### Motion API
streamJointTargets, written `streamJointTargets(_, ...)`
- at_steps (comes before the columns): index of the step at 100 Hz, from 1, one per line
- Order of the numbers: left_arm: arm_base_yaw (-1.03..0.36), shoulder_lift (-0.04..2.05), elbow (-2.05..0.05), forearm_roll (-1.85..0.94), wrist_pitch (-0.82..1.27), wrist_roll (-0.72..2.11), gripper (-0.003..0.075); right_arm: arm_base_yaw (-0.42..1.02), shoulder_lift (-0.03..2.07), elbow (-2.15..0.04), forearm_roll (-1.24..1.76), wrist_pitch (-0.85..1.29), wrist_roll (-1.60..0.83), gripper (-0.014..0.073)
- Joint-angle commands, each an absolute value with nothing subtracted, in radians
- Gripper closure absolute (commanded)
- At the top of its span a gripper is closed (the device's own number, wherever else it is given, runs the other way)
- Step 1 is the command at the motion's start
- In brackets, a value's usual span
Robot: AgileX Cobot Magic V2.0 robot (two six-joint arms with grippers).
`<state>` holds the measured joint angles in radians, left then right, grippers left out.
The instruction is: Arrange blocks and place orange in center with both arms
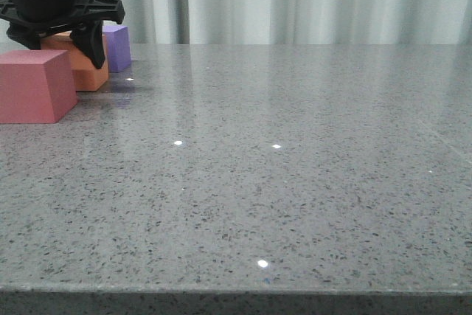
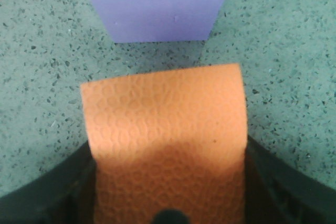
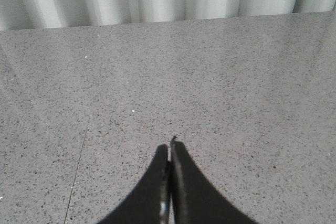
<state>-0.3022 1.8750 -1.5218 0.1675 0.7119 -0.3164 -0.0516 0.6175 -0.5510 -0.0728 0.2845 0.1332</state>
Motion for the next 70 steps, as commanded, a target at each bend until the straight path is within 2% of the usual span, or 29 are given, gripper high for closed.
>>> streamJointTargets(1, -0.301, 1.834, -1.549, 0.163, 0.663, -0.319, 0.0567, -0.056, 0.617, -0.577, -0.088, 0.212, 0.123, 0.0662)
streamJointTargets(9, -0.301, 1.834, -1.551, 0.163, 0.663, -0.319, 0.0365, -0.056, 0.617, -0.577, -0.088, 0.212, 0.123, 0.0662)
streamJointTargets(14, -0.301, 1.834, -1.551, 0.163, 0.651, -0.319, 0.0204, -0.056, 0.617, -0.577, -0.088, 0.212, 0.123, 0.0662)
streamJointTargets(19, -0.301, 1.832, -1.551, 0.163, 0.640, -0.319, 0.0101, -0.056, 0.617, -0.577, -0.088, 0.212, 0.123, 0.0662)
streamJointTargets(24, -0.301, 1.820, -1.551, 0.163, 0.632, -0.319, 0.0041, -0.056, 0.617, -0.577, -0.088, 0.212, 0.123, 0.0662)
streamJointTargets(29, -0.301, 1.805, -1.551, 0.163, 0.630, -0.319, 0.0024, -0.056, 0.617, -0.577, -0.088, 0.212, 0.123, 0.0662)
streamJointTargets(57, -0.301, 1.622, -1.546, 0.176, 0.664, -0.319, 0.0052, -0.056, 0.617, -0.577, -0.088, 0.212, 0.123, 0.0662)
streamJointTargets(70, -0.301, 1.502, -1.472, 0.181, 0.625, -0.321, 0.0052, -0.056, 0.617, -0.577, -0.088, 0.212, 0.123, 0.0662)
